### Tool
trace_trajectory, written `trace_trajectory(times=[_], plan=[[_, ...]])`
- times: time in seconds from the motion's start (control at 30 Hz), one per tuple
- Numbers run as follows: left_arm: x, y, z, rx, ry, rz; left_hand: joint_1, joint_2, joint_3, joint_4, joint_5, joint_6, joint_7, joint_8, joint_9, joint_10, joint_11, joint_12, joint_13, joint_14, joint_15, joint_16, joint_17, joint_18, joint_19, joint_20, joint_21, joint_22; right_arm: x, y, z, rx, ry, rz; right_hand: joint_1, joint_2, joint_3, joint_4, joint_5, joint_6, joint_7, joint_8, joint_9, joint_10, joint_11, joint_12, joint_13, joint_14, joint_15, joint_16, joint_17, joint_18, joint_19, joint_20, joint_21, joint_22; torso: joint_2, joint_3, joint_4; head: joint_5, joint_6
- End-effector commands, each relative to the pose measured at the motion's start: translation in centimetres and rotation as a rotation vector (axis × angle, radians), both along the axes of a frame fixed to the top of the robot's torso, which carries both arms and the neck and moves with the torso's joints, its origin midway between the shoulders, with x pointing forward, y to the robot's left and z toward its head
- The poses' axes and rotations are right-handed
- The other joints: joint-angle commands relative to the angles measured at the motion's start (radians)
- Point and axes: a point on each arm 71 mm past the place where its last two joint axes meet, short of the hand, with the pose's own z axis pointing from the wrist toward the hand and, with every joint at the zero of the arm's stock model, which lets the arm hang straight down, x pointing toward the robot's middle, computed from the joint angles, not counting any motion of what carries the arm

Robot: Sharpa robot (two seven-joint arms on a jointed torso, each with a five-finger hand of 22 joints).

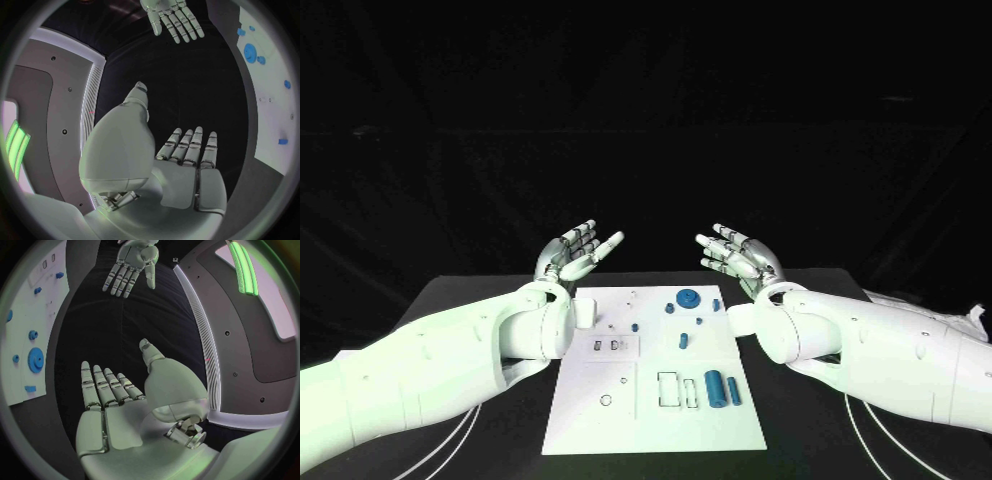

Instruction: Assemble the parts on the task board

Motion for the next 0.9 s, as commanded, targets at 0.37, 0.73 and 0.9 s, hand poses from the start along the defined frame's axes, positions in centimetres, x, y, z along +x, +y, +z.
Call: trace_trajectory(times=[0.37, 0.73, 0.9], plan=[[0.0, -0.5, 0.0, -0.039, 0.015, -0.067, 0.086, 0.122, 0.108, -0.006, 0.001, 0.363, 0.106, 0.064, 0.031, 0.498, 0.035, 0.072, 0.035, 0.476, 0.019, 0.111, 0.049, 0.119, 0.457, 0.014, 0.142, 0.069, 0.9, 1.5, -0.2, -0.047, 0.044, 0.33, 0.174, -0.002, 0.075, -0.154, -0.006, 0.612, 0.086, 0.069, 0.037, 0.634, -0.075, 0.087, 0.024, 0.621, -0.095, 0.092, 0.025, 0.101, 0.437, -0.03, 0.169, 0.054, 0.0, -0.0001, 0.0002, 0.0, 0.0], [-1.0, 1.1, 1.2, -0.069, -0.044, -0.111, 0.086, 0.161, 0.099, -0.06, -0.001, 0.533, 0.084, 0.074, 0.031, 0.626, 0.004, 0.077, 0.03, 0.634, -0.026, 0.14, 0.073, 0.136, 0.65, -0.021, 0.208, 0.088, 2.5, -1.0, 3.3, -0.451, -0.266, 0.223, 0.161, -0.014, 0.106, -0.175, -0.012, 0.647, 0.077, 0.051, 0.034, 0.673, -0.085, 0.062, 0.024, 0.676, -0.109, 0.083, 0.026, 0.1, 0.472, -0.047, 0.184, 0.052, 0.063, -0.0119, 0.0338, -0.029, 0.011], [-1.5, 1.1, 1.7, -0.08, -0.043, -0.13, 0.086, 0.169, 0.096, -0.075, -0.001, 0.543, 0.083, 0.067, 0.03, 0.635, 0.002, 0.07, 0.03, 0.649, -0.029, 0.135, 0.078, 0.136, 0.664, -0.024, 0.205, 0.084, 2.8, -1.0, 4.1, -0.538, -0.308, 0.233, 0.163, -0.022, 0.126, -0.191, -0.013, 0.663, 0.075, 0.042, 0.035, 0.693, -0.09, 0.049, 0.025, 0.713, -0.122, 0.082, 0.03, 0.1, 0.529, -0.067, 0.224, 0.067, 0.083, -0.0154, 0.0389, -0.033, 0.017]])
